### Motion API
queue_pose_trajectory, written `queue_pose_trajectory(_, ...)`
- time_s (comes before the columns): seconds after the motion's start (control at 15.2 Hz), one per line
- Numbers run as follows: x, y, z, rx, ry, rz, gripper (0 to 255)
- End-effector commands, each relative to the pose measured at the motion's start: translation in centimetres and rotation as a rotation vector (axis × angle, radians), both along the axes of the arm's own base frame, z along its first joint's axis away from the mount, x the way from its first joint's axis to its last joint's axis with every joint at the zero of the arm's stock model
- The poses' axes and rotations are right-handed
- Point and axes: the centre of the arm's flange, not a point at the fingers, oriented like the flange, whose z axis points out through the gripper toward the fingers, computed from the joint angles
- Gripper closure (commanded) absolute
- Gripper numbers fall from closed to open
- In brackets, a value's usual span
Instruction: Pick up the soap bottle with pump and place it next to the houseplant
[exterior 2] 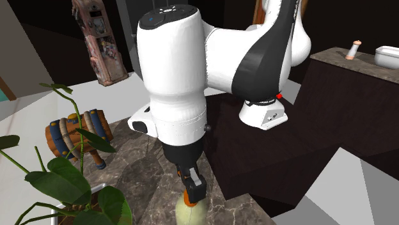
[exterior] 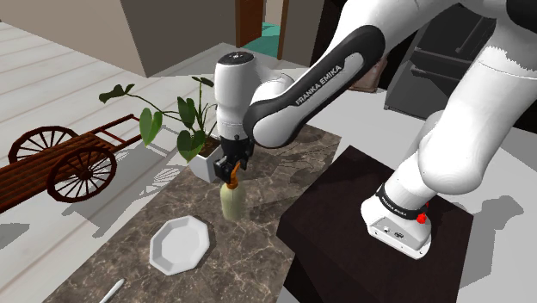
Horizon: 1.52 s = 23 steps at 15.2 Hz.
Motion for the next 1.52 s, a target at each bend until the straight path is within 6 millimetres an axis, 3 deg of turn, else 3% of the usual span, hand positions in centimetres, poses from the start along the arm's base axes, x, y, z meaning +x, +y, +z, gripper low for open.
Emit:
queue_pose_trajectory(0.0,0.0,0.0,-1.1,0.001,-0.001,0.000,255)
queue_pose_trajectory(0.53,0.0,0.0,-5.4,0.001,-0.001,0.000,255)
queue_pose_trajectory(1.06,0.0,0.0,-5.4,0.001,-0.001,0.000,255)
queue_pose_trajectory(1.12,0.0,0.0,-5.4,0.001,-0.001,0.000,0)
queue_pose_trajectory(1.45,0.0,0.0,-5.4,0.001,-0.001,0.000,0)
